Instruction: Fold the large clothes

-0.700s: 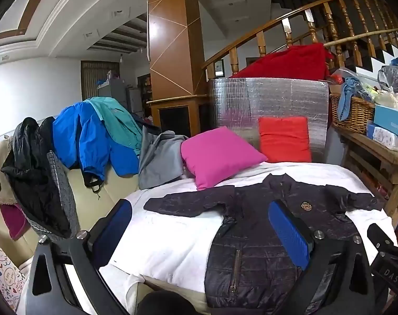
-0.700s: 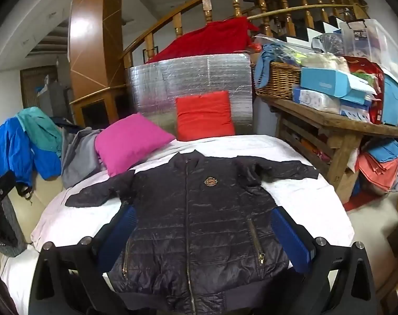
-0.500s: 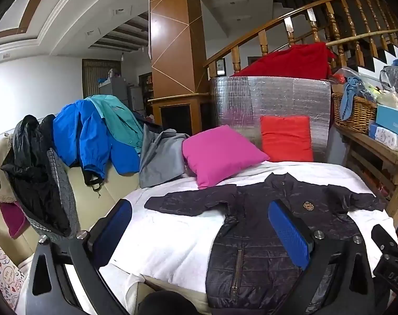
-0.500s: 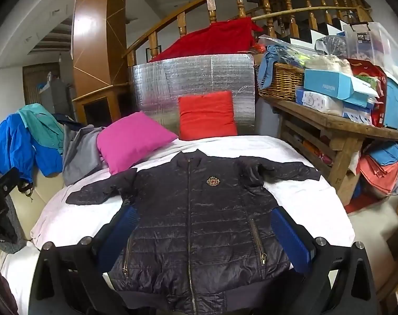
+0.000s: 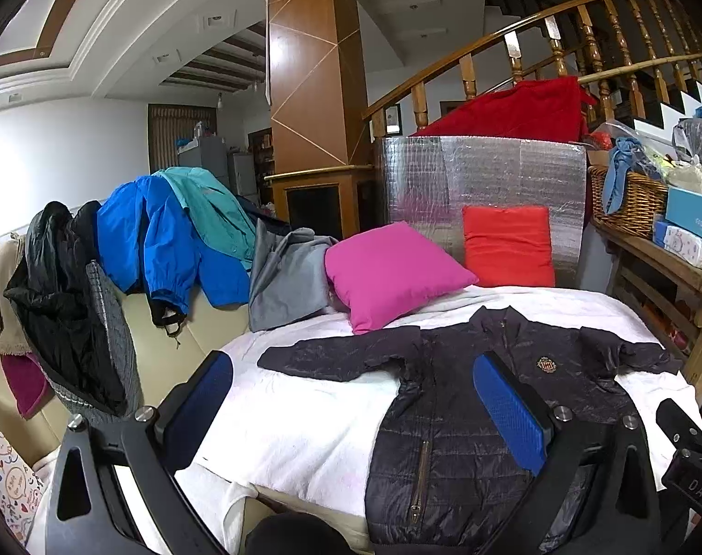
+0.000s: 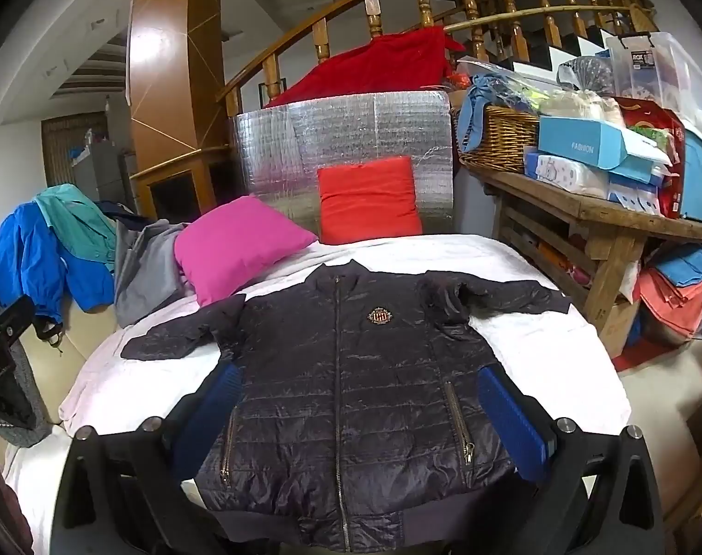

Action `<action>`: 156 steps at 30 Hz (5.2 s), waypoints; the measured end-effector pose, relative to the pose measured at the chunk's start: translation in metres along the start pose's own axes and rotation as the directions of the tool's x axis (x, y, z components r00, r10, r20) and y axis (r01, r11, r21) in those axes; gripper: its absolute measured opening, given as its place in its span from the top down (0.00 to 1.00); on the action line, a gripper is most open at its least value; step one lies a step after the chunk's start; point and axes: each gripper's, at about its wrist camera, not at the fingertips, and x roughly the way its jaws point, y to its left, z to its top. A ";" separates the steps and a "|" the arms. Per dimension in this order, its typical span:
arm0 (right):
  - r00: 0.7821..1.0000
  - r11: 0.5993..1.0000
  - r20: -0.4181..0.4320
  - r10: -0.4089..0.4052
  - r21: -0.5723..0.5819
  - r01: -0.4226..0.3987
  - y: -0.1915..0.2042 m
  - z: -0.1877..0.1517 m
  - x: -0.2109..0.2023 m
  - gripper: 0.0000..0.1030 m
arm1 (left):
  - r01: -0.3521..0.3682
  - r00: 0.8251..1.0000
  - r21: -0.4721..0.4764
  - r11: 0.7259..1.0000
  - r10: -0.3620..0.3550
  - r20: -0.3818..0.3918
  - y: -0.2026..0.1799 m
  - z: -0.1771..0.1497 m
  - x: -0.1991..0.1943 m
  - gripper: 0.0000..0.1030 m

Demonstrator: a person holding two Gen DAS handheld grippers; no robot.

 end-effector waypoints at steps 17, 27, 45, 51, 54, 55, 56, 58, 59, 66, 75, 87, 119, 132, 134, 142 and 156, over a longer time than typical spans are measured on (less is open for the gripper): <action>1.000 1.000 -0.010 0.002 -0.006 -0.002 0.001 -0.003 0.002 0.00 | -0.002 1.000 -0.001 1.000 0.002 -0.012 0.001 -0.002 0.004 0.00; 1.000 1.000 -0.016 0.000 -0.009 0.000 0.001 -0.003 0.004 0.00 | 0.001 1.000 0.002 1.000 -0.001 -0.019 -0.001 -0.004 0.007 0.00; 1.000 1.000 -0.020 0.001 -0.009 -0.001 0.000 -0.005 0.006 0.00 | 0.001 1.000 0.003 1.000 0.000 -0.024 -0.004 -0.005 0.009 0.00; 1.000 1.000 -0.019 0.000 -0.009 0.000 0.000 -0.005 0.006 0.00 | 0.001 1.000 -0.001 1.000 -0.001 -0.021 -0.003 -0.005 0.008 0.00; 1.000 1.000 -0.018 0.001 -0.008 -0.001 0.001 -0.005 0.006 0.00 | 0.000 1.000 0.001 1.000 0.000 -0.021 -0.003 -0.006 0.008 0.00; 1.000 1.000 -0.017 0.000 -0.008 0.000 0.001 -0.005 0.006 0.00 | 0.000 1.000 0.001 1.000 0.000 -0.020 -0.003 -0.005 0.008 0.00; 1.000 1.000 -0.017 0.000 -0.009 0.000 0.001 -0.005 0.006 0.00 | 0.001 1.000 -0.001 1.000 -0.001 -0.021 -0.003 -0.006 0.008 0.00; 1.000 1.000 -0.017 0.000 -0.008 0.000 0.001 -0.005 0.006 0.00 | 0.001 1.000 -0.002 1.000 -0.001 -0.021 -0.003 -0.006 0.008 0.00; 1.000 1.000 -0.018 0.000 -0.009 0.000 0.001 -0.005 0.006 0.00 | 0.001 1.000 -0.001 1.000 -0.001 -0.021 -0.002 -0.006 0.008 0.00; 1.000 1.000 -0.020 0.001 -0.008 -0.001 0.001 -0.005 0.006 0.00 | 0.002 1.000 -0.002 1.000 -0.002 -0.021 -0.002 -0.006 0.008 0.00; 1.000 1.000 -0.023 -0.003 -0.012 0.003 0.000 -0.004 0.009 0.00 | -0.001 1.000 -0.004 1.000 0.000 -0.025 -0.002 -0.007 0.011 0.00; 0.999 1.000 -0.046 -0.019 0.000 0.019 -0.009 0.003 0.034 0.00 | 0.002 0.999 0.011 1.000 -0.001 -0.053 -0.017 -0.007 0.038 0.00; 0.970 0.380 -0.140 0.199 0.923 0.055 -0.414 -0.001 0.465 0.34 | 0.153 0.824 0.043 0.987 -0.104 -0.557 -0.197 -0.094 0.415 0.00; 0.973 0.810 0.122 0.195 0.540 -0.230 -0.272 0.128 0.404 0.86 | 0.031 0.899 0.085 0.996 0.009 -0.438 -0.160 -0.069 0.411 0.00; 0.949 0.818 0.124 0.289 0.483 -0.312 -0.232 0.134 0.402 0.86 | 0.010 0.906 0.081 0.997 0.026 -0.423 -0.147 -0.067 0.407 0.00; 0.747 0.662 -0.111 0.655 0.561 -0.497 -0.091 0.083 0.450 0.08 | -0.080 0.907 0.003 0.997 0.074 -0.415 -0.087 -0.065 0.403 0.00; 0.913 0.792 -0.118 0.391 0.549 -0.268 -0.175 0.057 0.370 0.07 | 0.181 0.892 -0.062 0.982 -0.190 -0.411 -0.137 -0.065 0.393 0.00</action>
